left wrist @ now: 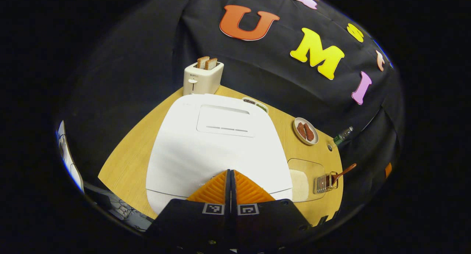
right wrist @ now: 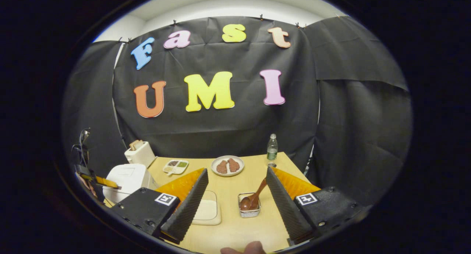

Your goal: Close the left gripper, press the button to open the rice cooker; take a wooden spoon from the chopstick holder with the right hand, scoop a spoonful of rice and pour it into the rice cooker, then put the wooden spoon back into the chopstick holder.

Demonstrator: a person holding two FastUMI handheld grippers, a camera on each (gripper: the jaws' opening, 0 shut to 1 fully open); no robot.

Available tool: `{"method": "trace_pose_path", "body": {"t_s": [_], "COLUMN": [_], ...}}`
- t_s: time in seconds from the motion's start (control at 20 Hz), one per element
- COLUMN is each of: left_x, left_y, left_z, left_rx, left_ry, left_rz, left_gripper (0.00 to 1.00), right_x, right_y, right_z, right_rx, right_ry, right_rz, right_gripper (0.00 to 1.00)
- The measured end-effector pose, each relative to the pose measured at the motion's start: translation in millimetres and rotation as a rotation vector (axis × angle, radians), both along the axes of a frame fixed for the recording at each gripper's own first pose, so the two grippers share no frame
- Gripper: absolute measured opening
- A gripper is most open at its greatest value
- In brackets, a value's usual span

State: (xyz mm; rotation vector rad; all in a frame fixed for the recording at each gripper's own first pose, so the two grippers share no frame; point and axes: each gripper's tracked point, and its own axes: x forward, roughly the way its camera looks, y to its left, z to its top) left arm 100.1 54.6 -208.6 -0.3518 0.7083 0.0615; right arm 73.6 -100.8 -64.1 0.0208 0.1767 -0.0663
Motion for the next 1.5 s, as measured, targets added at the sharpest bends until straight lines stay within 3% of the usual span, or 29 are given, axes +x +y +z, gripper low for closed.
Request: {"method": "trace_pose_path", "body": {"t_s": [0.2,0.5,0.6,0.8,0.95,1.1,1.2,1.25,1.5], "left_x": [26.3,63.2,70.4,65.9,51.1,32.7,26.0,22.8,-0.3], "left_y": [10.1,15.8,18.4,15.4,9.5,4.0,2.2,0.4,-7.6], "left_z": [66.0,144.5,163.5,192.4,209.6,224.5,234.5,234.7,240.1], "left_rx": [0.143,0.233,0.253,0.281,0.322,0.347,0.360,0.365,0.354], "left_ry": [-0.192,-0.398,-0.445,-0.510,-0.555,-0.593,-0.622,-0.630,-0.623], "left_rz": [-0.006,-0.005,0.004,0.009,0.012,0.023,0.034,0.045,0.076], "left_gripper": [0.00,0.02,0.18,0.19,0.43,0.55,0.76,0.97,0.97], "right_x": [-6.3,-19.1,-23.1,-25.4,-25.4,-22.1,-19.4,-17.2,-0.5], "right_y": [-14.6,-39.4,-45.8,-52.8,-58.6,-61.9,-65.1,-66.7,-72.8], "right_z": [15.8,17.2,17.7,18.8,17.6,13.6,7.8,5.4,-12.3], "right_rx": [-0.009,-0.010,-0.012,-0.007,-0.005,-0.001,-0.004,-0.004,-0.011], "right_ry": [-0.036,-0.040,-0.041,-0.052,-0.057,-0.055,-0.047,-0.043,-0.038], "right_rz": [-0.023,-0.065,-0.074,-0.076,-0.073,-0.060,-0.052,-0.047,-0.005], "right_gripper": [1.00,1.00,1.00,1.00,1.00,1.00,1.00,1.00,1.00]}}
